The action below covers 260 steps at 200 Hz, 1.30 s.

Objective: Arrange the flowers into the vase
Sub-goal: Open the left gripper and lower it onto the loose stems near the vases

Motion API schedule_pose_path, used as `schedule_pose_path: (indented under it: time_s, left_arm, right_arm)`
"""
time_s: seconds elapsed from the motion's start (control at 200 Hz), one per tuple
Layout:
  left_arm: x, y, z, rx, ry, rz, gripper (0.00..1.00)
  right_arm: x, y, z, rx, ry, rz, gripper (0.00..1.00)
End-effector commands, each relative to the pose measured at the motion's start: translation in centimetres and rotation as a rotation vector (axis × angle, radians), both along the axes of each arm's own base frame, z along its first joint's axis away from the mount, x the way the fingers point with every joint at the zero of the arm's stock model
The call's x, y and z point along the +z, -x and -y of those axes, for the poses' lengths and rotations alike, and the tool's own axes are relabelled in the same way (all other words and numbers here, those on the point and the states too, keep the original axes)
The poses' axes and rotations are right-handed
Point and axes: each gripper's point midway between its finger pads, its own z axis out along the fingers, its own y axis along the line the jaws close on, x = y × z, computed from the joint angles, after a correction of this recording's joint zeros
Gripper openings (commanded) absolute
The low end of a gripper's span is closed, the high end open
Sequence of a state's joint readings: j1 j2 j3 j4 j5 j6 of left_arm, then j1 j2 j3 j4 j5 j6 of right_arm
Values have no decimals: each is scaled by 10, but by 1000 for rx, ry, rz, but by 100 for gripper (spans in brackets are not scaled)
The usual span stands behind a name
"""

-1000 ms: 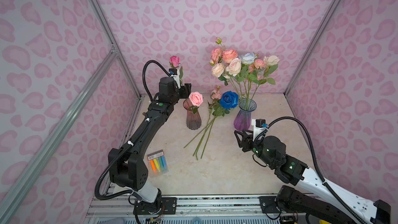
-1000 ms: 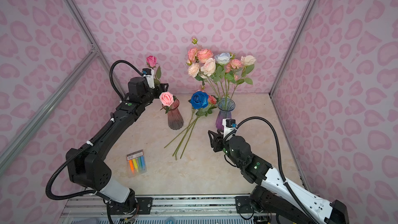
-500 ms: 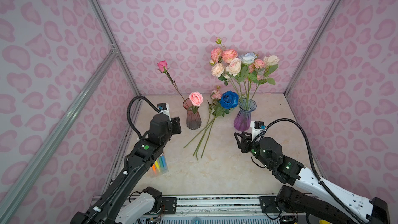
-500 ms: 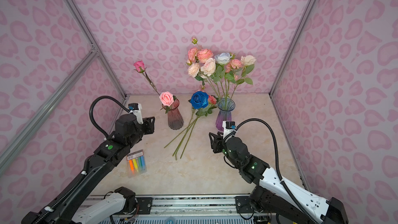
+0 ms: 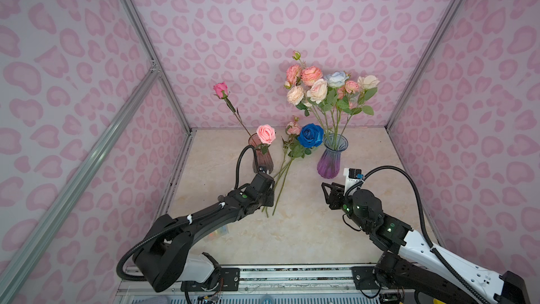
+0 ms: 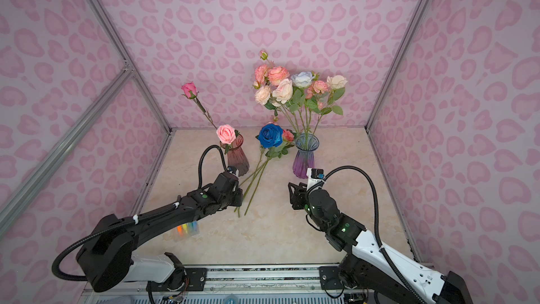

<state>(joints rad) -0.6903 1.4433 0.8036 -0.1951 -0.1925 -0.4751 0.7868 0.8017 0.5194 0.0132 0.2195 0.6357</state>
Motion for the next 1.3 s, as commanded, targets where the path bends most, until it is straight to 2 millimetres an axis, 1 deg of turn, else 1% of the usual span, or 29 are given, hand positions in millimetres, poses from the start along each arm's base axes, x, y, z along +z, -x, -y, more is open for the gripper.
schedule_pose_path:
  time_s: [0.0, 0.155, 0.235, 0.28, 0.34, 0.41, 0.525, 0.57, 0.645, 0.69, 0.835, 0.995, 1.025, 1.125, 1.205, 1.295]
  left_arm:
    - [-6, -16, 21, -40, 12, 6, 32]
    - [-29, -29, 22, -24, -68, -24, 33]
    - [-35, -29, 35, -58, -52, -46, 33]
    - [-39, -30, 40, -73, -71, -44, 33]
    - [-45, -31, 45, -85, -95, -55, 31]
    - [-53, -32, 45, -82, -137, -64, 28]
    - [-54, -30, 40, -60, -147, -58, 26]
    - [-53, -29, 37, -40, -155, -54, 24]
    - [-49, -24, 39, -55, -150, -29, 25]
    - [-50, -21, 38, -55, -173, -31, 26]
    - [-66, -15, 44, -81, -196, -73, 27]
    - [-75, -14, 47, -87, -207, -96, 27]
    - [-77, -13, 48, -93, -207, -100, 26]
    - [-78, -8, 54, -117, -198, -110, 4]
    - [-70, 1, 56, -132, -191, -101, 4]
    - [-55, 16, 60, -141, -144, -100, 4]
  right_arm:
    - [-3, 1, 4, -12, 3, -6, 50]
    - [-4, 3, 9, -18, 4, -2, 51]
    - [-4, 2, 10, -20, 4, -3, 51]
    - [-4, 2, 11, -21, 6, -3, 51]
    - [-5, 2, 12, -22, 8, -6, 51]
    - [-4, 1, 13, -22, 4, -5, 51]
    - [-3, 2, 15, -27, 0, -1, 51]
    - [-2, 2, 16, -28, -1, 1, 51]
    - [-3, 2, 18, -31, -1, 2, 51]
    - [-3, 2, 18, -32, -4, 1, 51]
    - [-2, 1, 16, -28, -13, 0, 51]
    - [0, 2, 17, -29, -17, 3, 51]
    - [0, 3, 18, -29, -18, 2, 52]
    - [2, 4, 21, -37, -17, 8, 51]
    - [3, 5, 23, -42, -17, 11, 51]
    - [3, 5, 24, -44, -17, 12, 51]
